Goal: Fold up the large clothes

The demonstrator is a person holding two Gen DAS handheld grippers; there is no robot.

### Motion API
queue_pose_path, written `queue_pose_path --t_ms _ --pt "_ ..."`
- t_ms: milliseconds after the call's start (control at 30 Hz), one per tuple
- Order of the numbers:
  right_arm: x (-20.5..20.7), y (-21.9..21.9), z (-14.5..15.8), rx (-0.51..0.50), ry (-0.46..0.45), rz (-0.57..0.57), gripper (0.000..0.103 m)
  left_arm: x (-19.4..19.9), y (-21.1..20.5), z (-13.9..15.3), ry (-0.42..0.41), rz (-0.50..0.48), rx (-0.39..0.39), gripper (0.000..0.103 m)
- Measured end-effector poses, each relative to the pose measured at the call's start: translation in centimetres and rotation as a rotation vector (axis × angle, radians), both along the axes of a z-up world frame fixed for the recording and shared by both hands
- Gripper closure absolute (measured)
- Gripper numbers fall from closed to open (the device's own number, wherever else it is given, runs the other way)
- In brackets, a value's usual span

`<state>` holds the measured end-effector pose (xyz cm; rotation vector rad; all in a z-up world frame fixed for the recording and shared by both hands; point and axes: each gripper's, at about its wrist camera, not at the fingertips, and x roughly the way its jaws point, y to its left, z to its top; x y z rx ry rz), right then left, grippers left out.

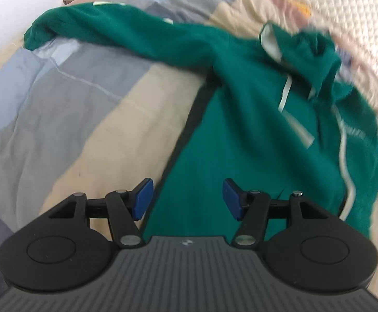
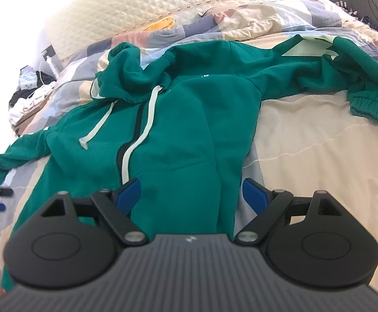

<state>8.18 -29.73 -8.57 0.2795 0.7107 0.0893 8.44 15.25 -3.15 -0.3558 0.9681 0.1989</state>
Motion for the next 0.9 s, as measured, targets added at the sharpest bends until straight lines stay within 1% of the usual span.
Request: queue_pose_path --t_ms 133,200,267,300,333,367,433,500,600,767,867,900 --pt "0.1 0.0 -0.2 -0.018 0.009 0.003 0.016 -0.5 -0.7 -2.8 0.048 0.01 0.082 0.039" --pt "0.2 0.0 -0.4 -0.021 0.015 0.002 0.016 -0.6 -0.4 -3.9 0.056 0.003 0.104 0.045" --pt "0.3 0.0 -0.5 -0.021 0.022 0.0 0.016 -1.0 -0.5 -4.5 0.065 -0.025 0.086 0.072" --pt "0.3 0.0 -0.6 -0.02 0.024 -0.001 0.016 -1.0 -0.5 -4.5 0.067 -0.044 0.083 0.079" --pt "0.3 0.1 -0.6 -0.018 0.026 -0.002 0.016 -0.9 -0.5 -4.1 0.063 -0.065 0.089 0.091" --pt "0.3 0.1 -0.7 -0.013 0.028 -0.001 0.016 -1.1 -0.5 -3.6 0.053 -0.081 0.089 0.094" --pt "0.4 0.0 -0.7 -0.007 0.027 0.003 0.016 -1.5 -0.2 -2.1 0.028 -0.096 0.069 0.096" --pt "0.5 0.2 -0.7 -0.012 0.024 0.011 0.016 -2.3 0.4 -0.7 0.007 -0.083 0.018 0.096" --pt "0.9 0.6 -0.9 -0.049 0.027 0.011 0.016 -3.5 1.6 1.0 0.003 -0.07 -0.02 0.096" --pt "1.4 0.9 -1.3 -0.073 0.044 0.013 0.016 -4.3 2.4 1.1 0.06 -0.053 -0.009 0.096" --pt "1.2 0.9 -1.4 -0.069 0.049 0.023 0.016 -3.8 1.9 0.2 0.095 -0.066 0.035 0.096" --pt "1.2 0.9 -1.4 -0.07 0.052 0.024 0.016 -3.6 1.6 -0.2 0.111 -0.067 0.033 0.096"
